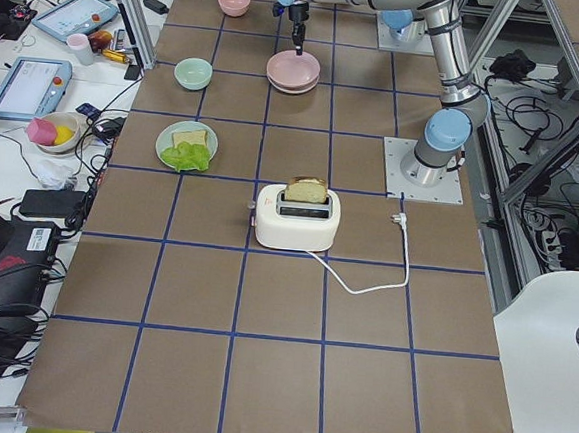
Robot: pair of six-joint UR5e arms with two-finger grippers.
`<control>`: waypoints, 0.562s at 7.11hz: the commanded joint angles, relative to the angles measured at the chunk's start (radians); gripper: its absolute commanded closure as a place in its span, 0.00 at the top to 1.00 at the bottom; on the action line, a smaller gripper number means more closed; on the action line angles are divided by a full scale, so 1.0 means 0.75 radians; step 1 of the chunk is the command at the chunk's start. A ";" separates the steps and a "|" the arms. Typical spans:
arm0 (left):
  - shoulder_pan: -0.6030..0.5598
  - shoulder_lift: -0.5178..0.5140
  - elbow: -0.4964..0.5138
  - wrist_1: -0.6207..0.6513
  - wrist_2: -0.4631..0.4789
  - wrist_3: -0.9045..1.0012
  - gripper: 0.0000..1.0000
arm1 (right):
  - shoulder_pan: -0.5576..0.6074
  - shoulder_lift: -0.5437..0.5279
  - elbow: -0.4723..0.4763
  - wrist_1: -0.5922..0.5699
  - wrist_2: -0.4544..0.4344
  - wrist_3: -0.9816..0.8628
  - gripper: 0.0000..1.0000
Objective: Stack three plates with pink and blue
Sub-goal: 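Open the left gripper to release the pink plate onto the white plate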
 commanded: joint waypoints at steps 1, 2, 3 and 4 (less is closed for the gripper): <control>0.010 -0.001 0.003 0.002 -0.002 0.002 0.00 | 0.000 -0.002 0.000 0.009 0.000 0.000 0.00; 0.010 -0.013 0.003 0.006 -0.002 0.002 0.00 | 0.000 -0.002 0.000 0.007 0.000 0.000 0.00; 0.010 -0.025 0.009 0.014 -0.004 0.000 0.00 | 0.000 -0.004 0.004 0.015 0.004 0.000 0.00; 0.010 -0.027 0.009 0.012 -0.004 0.000 0.00 | 0.002 0.000 0.000 0.003 -0.002 0.000 0.00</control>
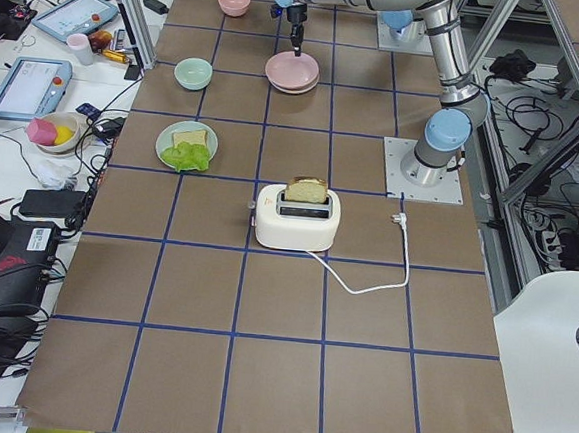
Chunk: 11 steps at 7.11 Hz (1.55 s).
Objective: Stack three plates with pink and blue
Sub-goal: 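Open the left gripper to release the pink plate onto the white plate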
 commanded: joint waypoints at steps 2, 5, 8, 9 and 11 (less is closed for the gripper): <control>0.000 -0.007 0.002 0.002 -0.001 -0.001 0.00 | 0.002 0.017 0.000 -0.005 -0.003 0.000 0.00; 0.000 0.003 0.014 0.002 -0.058 -0.007 0.92 | 0.002 0.015 -0.002 -0.011 -0.016 0.000 0.00; 0.021 0.095 0.035 -0.033 -0.038 -0.009 1.00 | 0.004 0.009 -0.002 -0.001 -0.005 0.004 0.00; 0.057 0.144 0.039 -0.051 -0.036 -0.005 1.00 | 0.024 0.009 0.005 0.003 -0.014 0.024 0.00; 0.149 0.252 0.037 -0.064 -0.033 0.020 1.00 | 0.093 -0.040 0.005 0.048 -0.005 0.162 0.00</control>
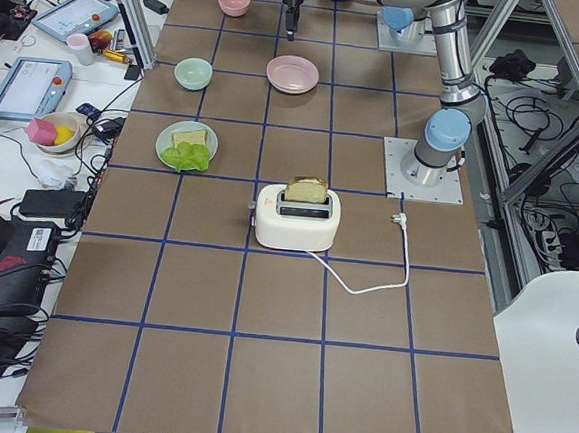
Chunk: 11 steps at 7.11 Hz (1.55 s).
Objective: Stack three plates with pink and blue
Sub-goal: 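Carry the blue plate with the right gripper over the pink plate while the left withdraws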
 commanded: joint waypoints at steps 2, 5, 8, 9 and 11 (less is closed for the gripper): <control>0.199 0.182 -0.003 -0.017 -0.005 0.210 1.00 | 0.112 -0.044 0.027 0.014 0.014 0.118 0.00; 0.426 0.307 -0.010 -0.095 -0.021 0.519 1.00 | 0.276 -0.100 0.092 0.010 0.090 0.237 0.00; 0.622 0.416 -0.012 -0.160 -0.107 0.694 1.00 | 0.486 -0.186 0.211 0.002 0.182 0.442 0.00; 0.665 0.446 -0.022 -0.174 -0.121 0.761 1.00 | 0.598 -0.197 0.215 -0.023 0.194 0.565 0.00; 0.731 0.538 -0.097 -0.172 -0.152 0.840 1.00 | 0.809 -0.189 0.230 -0.202 0.199 0.843 0.00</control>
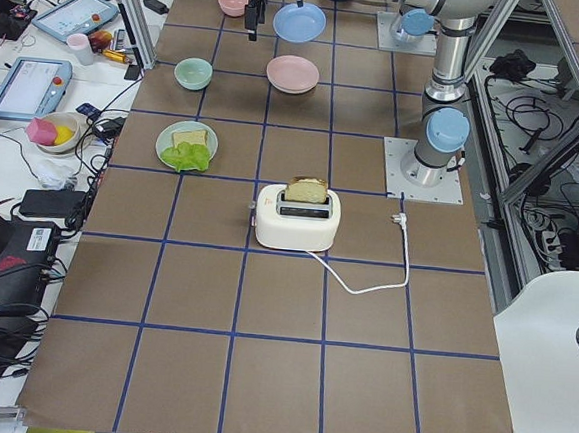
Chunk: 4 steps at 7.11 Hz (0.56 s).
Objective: Stack three plates with pink and blue
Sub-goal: 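Carry the blue plate with the right gripper over the pink plate while the left withdraws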
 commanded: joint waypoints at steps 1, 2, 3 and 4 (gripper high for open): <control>0.050 0.106 -0.085 -0.004 -0.010 0.063 1.00 | 0.220 0.017 0.029 -0.167 0.004 0.281 0.00; 0.069 0.149 -0.132 0.000 -0.016 0.071 1.00 | 0.271 0.066 0.074 -0.306 0.000 0.399 0.00; 0.075 0.186 -0.171 0.000 -0.023 0.091 1.00 | 0.302 0.074 0.099 -0.406 -0.003 0.488 0.00; 0.075 0.223 -0.210 0.000 -0.025 0.092 1.00 | 0.327 0.078 0.099 -0.413 -0.001 0.495 0.00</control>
